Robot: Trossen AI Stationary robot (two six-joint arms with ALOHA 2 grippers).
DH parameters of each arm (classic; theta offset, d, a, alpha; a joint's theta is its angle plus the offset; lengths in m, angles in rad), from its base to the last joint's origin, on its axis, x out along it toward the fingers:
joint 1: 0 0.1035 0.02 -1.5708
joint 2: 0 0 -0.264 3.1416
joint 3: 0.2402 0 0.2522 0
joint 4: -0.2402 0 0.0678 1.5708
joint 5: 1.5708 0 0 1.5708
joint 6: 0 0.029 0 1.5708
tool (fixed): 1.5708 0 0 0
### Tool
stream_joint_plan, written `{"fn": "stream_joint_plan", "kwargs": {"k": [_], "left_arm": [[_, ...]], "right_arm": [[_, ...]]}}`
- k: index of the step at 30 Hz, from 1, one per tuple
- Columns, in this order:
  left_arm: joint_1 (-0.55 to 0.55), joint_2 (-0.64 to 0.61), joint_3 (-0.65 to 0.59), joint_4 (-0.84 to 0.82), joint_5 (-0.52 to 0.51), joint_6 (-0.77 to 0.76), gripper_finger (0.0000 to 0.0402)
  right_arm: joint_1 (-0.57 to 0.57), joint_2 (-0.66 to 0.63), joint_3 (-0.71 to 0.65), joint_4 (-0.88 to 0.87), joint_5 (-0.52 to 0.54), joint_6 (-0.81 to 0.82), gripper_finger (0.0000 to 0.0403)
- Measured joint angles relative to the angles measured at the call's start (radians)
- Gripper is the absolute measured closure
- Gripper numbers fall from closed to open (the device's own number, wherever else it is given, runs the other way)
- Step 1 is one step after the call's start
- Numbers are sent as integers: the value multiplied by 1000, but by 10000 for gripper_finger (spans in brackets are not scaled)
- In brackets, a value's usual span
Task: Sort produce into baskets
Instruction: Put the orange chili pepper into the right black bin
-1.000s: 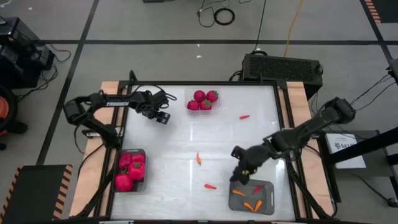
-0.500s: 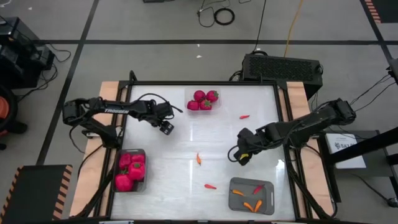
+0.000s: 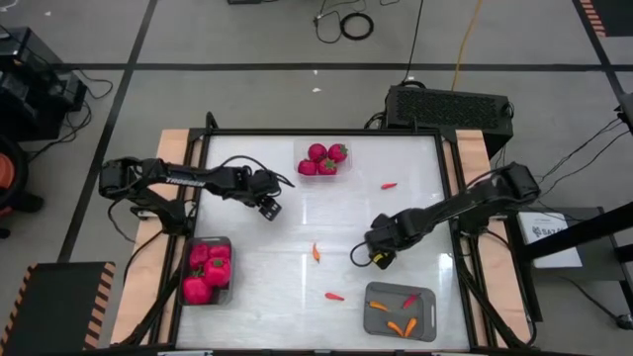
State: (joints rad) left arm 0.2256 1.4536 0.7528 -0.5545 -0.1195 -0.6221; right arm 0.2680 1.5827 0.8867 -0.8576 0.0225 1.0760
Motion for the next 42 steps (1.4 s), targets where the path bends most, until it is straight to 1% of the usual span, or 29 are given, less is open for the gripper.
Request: {"fn": "stream_joint_plan", "kwargs": {"k": [4,7,10,15,17,20,23,26,30,35,38,42], "left_arm": [[-13,0,0,3,-28,0,171],[-18,0,0,3,-43,0,171],[-18,0,0,8,-46,0,171],[-18,0,0,28,-46,0,171],[-18,0,0,28,-46,0,171],[-18,0,0,37,-46,6,171],[-18,0,-4,78,-47,32,171],[-18,1,-12,108,-47,35,171],[-18,1,-12,143,-47,36,171],[-18,1,-12,193,-50,62,171],[-18,1,-12,206,-50,87,171],[-18,1,-12,208,-50,89,171]], "right_arm": [[0,51,0,22,-27,-27,199],[-1,86,4,46,-58,-52,229],[-1,114,5,63,-73,-73,275],[0,104,5,63,-81,-56,375],[0,84,5,62,-83,-39,393],[0,43,11,37,-83,1,383],[0,-19,60,63,-112,12,382],[4,-51,124,64,-130,15,392],[26,-74,249,70,-135,22,399],[82,-73,357,73,-181,64,394],[135,-73,372,77,-192,129,392],[214,-70,371,71,-257,235,392]]}}
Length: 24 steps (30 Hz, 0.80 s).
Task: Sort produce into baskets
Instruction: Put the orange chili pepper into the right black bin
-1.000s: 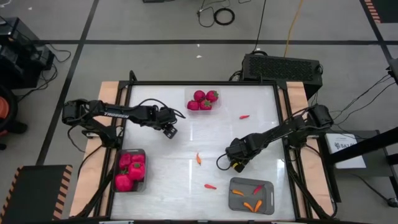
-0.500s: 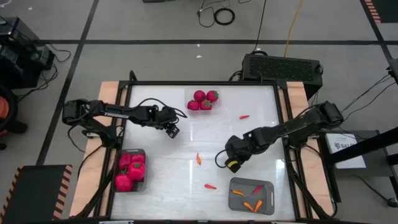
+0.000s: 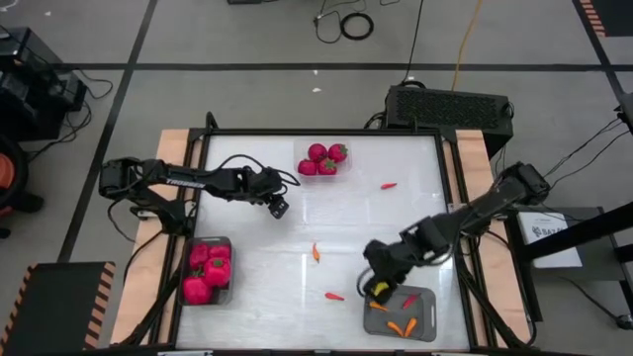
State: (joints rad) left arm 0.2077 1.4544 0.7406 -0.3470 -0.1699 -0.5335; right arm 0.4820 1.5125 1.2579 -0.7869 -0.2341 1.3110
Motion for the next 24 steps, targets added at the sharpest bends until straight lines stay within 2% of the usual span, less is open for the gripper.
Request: {"fn": "stream_joint_plan", "kwargs": {"k": [7,11,18,24], "left_arm": [[0,0,0,9,0,0,171],[0,0,0,35,0,0,171],[0,0,0,53,1,0,171],[-1,0,0,52,12,-3,171]], "right_arm": [[141,4,0,-38,13,147,392],[187,4,0,-101,51,242,392],[263,4,0,-128,51,316,391],[293,4,0,-149,50,364,363]]}}
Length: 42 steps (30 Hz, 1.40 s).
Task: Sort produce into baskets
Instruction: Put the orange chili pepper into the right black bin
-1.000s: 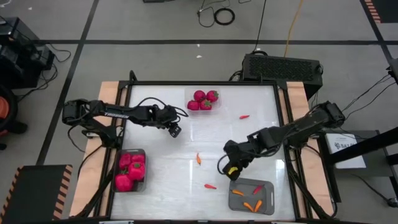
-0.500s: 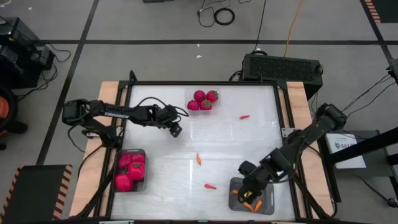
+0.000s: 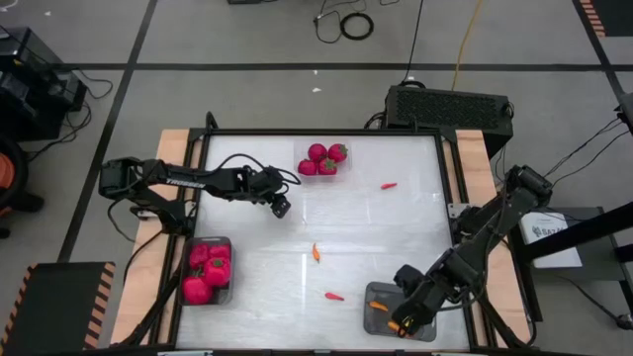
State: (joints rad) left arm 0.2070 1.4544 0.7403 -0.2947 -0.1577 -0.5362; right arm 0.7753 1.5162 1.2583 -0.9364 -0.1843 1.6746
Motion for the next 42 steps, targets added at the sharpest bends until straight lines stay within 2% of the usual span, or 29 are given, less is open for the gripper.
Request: {"fn": "stream_joint_plan", "kwargs": {"k": [6,11,15,20,26,33,38,42], "left_arm": [[0,0,0,-1,1,0,171],[0,0,0,-1,17,-2,171],[0,0,0,0,61,-8,171],[-19,0,0,1,79,-9,171],[-72,0,0,1,124,-61,171],[-158,0,0,-3,129,-140,171],[-217,0,0,-3,129,-168,171],[-251,0,0,-4,124,-227,171]], "right_arm": [[-13,0,0,-57,17,-28,316],[-47,0,0,-103,157,-106,288],[-133,-1,0,-170,191,-243,278],[-331,-10,-24,-248,291,-559,266],[-650,-62,-123,-160,214,-958,250],[-991,-45,-189,-114,248,-1384,220],[-1145,-12,-190,-67,249,-1598,195],[-1217,46,-190,-56,264,-1764,182]]}}
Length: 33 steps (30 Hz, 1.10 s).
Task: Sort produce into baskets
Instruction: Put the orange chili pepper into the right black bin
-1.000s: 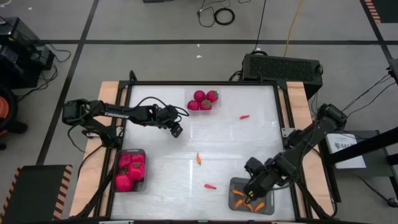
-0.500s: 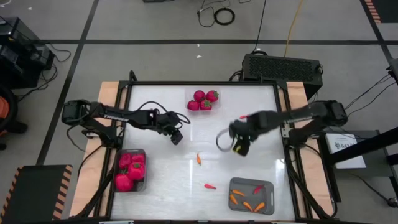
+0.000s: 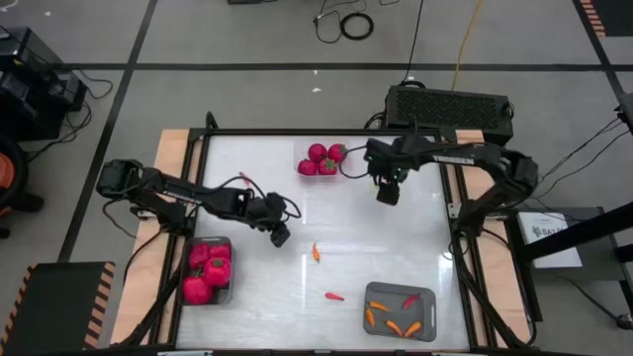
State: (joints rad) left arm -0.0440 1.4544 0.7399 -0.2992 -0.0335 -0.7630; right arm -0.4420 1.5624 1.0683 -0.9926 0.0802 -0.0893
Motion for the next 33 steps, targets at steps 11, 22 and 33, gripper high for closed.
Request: {"fn": "stream_joint_plan", "kwargs": {"k": [11,22,33], "left_arm": [[-56,0,0,0,-161,-155,171],[-81,0,0,-2,-230,-200,171],[-82,0,0,-6,-243,-130,171]], "right_arm": [[-63,221,0,77,128,-277,172],[-68,300,3,84,122,-324,216],[-67,166,-3,35,134,-70,392]]}}
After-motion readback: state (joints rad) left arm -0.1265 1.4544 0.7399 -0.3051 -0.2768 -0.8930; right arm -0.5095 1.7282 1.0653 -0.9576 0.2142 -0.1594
